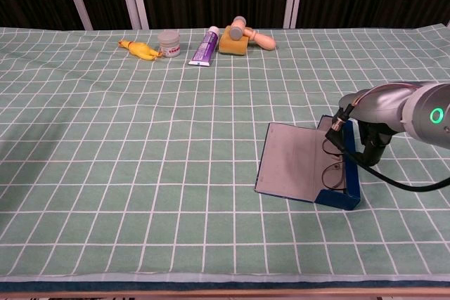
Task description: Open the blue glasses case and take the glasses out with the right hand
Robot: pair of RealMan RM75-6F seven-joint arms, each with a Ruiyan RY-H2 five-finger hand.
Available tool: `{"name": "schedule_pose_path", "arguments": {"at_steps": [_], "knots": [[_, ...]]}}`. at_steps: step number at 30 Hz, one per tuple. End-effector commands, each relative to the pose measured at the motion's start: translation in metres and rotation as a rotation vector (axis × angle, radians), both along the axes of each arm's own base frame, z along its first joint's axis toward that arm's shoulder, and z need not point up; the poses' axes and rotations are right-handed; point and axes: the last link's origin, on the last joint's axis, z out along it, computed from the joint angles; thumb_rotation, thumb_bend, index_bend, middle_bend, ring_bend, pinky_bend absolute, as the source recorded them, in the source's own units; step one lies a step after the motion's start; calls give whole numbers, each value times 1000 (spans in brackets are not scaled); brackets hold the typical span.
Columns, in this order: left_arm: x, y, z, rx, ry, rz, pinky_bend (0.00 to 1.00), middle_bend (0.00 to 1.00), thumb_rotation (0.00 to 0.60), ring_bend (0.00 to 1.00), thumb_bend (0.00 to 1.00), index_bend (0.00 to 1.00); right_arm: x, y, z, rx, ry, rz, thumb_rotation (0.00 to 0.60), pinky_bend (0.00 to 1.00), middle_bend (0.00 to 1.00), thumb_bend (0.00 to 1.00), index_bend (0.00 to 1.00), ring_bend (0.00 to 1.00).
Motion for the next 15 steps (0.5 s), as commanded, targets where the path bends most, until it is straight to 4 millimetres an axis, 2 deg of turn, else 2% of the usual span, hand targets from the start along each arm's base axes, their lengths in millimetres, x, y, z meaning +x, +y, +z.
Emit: {"name": "schedule_pose_path", "arguments": {"at_steps": [1,6,15], "knots": [[0,0,0,0,0,0,0,0,600,0,0,0,1,-3,3,-24,-18,-2,600,1000,939,502,346,1000],[0,0,0,0,0,-1,0,0,600,0,0,0,7,-2,8,-57,-99,-15,600,1000,928,422,247,1000],[1,-1,0,0,0,-3,0,0,600,0,0,0,1,-4,15,-101,-94,-47,600,1000,928,408,231,1000]]}}
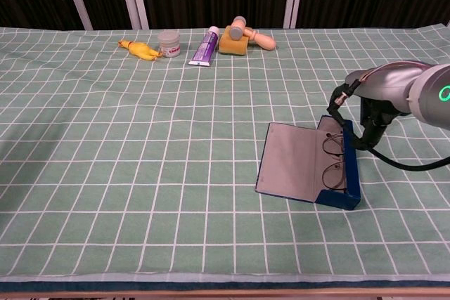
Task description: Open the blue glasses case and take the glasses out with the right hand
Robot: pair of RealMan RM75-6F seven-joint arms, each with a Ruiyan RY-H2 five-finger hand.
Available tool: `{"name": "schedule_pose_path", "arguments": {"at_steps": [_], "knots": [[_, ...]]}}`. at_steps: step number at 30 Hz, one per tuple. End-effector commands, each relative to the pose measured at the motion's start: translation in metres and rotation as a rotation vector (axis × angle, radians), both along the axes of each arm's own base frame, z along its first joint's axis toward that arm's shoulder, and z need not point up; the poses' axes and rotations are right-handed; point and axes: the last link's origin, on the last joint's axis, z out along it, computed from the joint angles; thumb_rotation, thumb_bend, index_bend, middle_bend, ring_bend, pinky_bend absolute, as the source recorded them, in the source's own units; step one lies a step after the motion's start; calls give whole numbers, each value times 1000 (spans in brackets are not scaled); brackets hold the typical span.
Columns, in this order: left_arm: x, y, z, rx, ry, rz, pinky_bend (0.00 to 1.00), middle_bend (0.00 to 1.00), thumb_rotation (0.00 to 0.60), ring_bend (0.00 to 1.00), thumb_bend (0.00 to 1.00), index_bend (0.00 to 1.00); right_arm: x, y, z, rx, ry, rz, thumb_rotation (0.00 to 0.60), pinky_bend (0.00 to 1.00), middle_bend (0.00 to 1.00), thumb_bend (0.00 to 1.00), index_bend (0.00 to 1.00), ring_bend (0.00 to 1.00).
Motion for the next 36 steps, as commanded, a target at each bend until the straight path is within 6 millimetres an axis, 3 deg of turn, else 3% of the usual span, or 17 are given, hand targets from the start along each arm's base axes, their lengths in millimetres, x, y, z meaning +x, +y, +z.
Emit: {"name": "schedule_pose_path", "arguments": {"at_steps": [1,3,6,11,26,36], "knots": [[0,0,0,-2,1,0,0,0,600,0,0,0,-3,0,3,-7,12,-16,600,1000,928,398,229,1000],[0,0,0,-2,-1,0,0,0,600,0,0,0,-4,1,5,-14,7,-29,600,1000,928,330,203,1000],[0,0,0,-2,-1,0,0,0,600,0,0,0,-4,5,8,-24,-22,-48,600,1000,928,183,87,1000],[1,-1,-1,-5,-1,-5,0,0,600,0,0,0,-4,12,5,-29,-65,-53,600,1000,928,98,0,1000],[1,-2,-1,-5,0,-7,0,0,600,0,0,0,8,17,-29,-28,-126,-23,600,1000,928,79,0,1000],[1,-1,-1,-7,-1,-6,0,0,600,0,0,0,0,17,-37,-31,-97,-39,600,1000,928,79,0,1000]]}}
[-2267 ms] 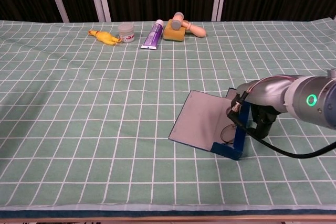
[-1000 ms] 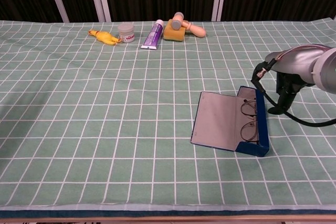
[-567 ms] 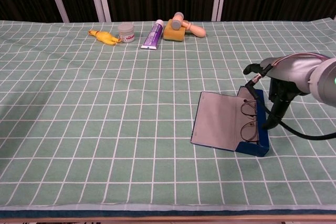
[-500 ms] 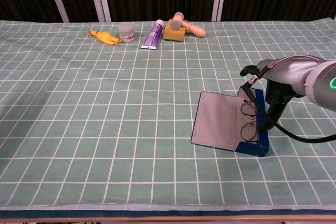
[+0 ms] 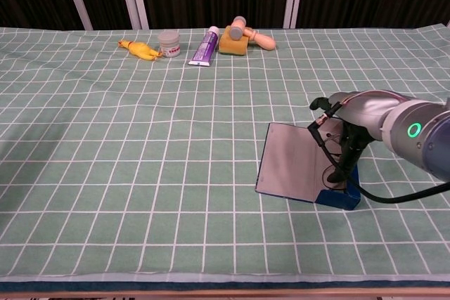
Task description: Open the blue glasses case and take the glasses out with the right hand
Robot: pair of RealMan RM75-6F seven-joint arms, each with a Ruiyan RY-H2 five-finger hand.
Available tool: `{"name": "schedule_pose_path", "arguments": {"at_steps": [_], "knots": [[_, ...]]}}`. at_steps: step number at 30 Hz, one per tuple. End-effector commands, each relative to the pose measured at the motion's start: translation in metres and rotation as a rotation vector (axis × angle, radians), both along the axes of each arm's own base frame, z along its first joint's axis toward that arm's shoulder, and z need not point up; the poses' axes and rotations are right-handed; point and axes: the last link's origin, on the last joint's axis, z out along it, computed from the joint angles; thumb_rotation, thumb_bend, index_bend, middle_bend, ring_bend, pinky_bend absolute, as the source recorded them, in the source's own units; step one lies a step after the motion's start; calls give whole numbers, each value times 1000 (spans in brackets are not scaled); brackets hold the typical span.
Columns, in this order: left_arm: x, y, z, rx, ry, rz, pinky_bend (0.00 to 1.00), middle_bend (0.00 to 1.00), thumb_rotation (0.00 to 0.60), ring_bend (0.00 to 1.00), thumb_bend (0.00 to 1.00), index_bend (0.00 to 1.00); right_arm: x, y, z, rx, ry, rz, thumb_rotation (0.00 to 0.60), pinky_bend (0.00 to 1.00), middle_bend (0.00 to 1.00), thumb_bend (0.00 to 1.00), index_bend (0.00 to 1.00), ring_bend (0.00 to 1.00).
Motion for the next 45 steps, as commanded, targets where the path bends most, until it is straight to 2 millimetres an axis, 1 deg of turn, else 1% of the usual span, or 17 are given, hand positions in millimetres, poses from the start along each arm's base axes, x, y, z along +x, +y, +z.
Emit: {"name": "schedule_pose_path", "arguments": {"at_steps": [1,8,14,22,27,35,39,45], "knots": [[0,0,0,0,0,0,0,0,600,0,0,0,-3,2,0,3,10,-5,600,1000,928,79,0,1000],[1,0,0,0,0,-3,0,0,600,0,0,0,-12,7,6,3,51,-23,600,1000,928,83,0,1000],[1,-1,0,-1,0,-7,0,0,600,0,0,0,-29,11,16,-10,80,-66,600,1000,928,93,0,1000],[2,-2,0,-1,1,-10,0,0,600,0,0,0,-49,6,32,-61,112,-103,600,1000,928,110,0,1000],[1,-2,0,0,3,-10,0,0,600,0,0,0,-61,-2,38,-91,143,-123,600,1000,928,110,0,1000],[1,-1,0,4,0,-6,0,0,600,0,0,0,-77,-23,41,-134,203,-170,600,1000,928,119,0,1000],[1,-1,1,8,-4,-5,0,0,600,0,0,0,-80,-35,42,-166,197,-200,600,1000,928,145,0,1000],[0,-1,1,11,-4,-3,0,0,600,0,0,0,-77,-53,46,-208,192,-206,600,1000,928,159,0,1000]]}}
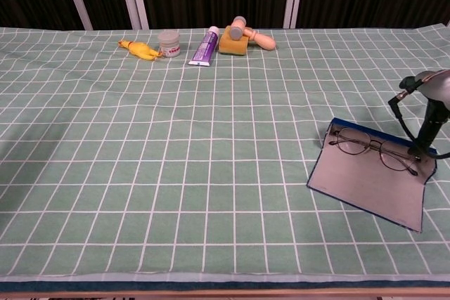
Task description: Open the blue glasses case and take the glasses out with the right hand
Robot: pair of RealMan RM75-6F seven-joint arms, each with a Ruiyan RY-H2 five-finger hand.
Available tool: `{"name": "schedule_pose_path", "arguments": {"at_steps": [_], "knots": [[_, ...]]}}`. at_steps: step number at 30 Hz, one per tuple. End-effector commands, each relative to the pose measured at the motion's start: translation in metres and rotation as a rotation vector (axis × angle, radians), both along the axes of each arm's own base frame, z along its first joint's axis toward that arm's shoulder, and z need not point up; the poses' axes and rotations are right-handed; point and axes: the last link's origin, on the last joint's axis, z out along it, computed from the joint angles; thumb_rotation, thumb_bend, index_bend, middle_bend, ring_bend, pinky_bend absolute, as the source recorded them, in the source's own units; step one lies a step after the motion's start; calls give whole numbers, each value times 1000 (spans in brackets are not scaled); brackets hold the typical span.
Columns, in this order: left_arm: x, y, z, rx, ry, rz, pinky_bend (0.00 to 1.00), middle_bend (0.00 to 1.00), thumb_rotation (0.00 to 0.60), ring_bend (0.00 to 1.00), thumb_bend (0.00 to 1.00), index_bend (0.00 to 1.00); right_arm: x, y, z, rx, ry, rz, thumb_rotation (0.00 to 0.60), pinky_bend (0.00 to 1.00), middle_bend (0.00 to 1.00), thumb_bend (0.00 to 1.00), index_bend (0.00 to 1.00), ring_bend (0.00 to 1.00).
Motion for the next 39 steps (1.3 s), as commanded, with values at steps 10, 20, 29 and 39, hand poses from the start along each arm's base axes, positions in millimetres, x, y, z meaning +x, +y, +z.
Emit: {"name": "schedule_pose_path", "arguments": {"at_steps": [10,20,29,39], "knots": [[-1,1,0,1,2,8,0,0,600,0,0,0,12,-23,-4,-17,-24,14,600,1000,928,202,0,1000],[-1,1,-1,-5,-2,14,0,0,600,0,0,0,26,-22,4,-31,-135,32,600,1000,941,314,344,1000],[-2,1,-1,-6,9,14,0,0,600,0,0,0,15,-23,4,-19,-145,-36,600,1000,942,322,372,1000],[-2,1,-2,-5,19,14,0,0,600,0,0,0,11,-21,2,-3,-184,-93,600,1000,942,325,378,1000]]}}
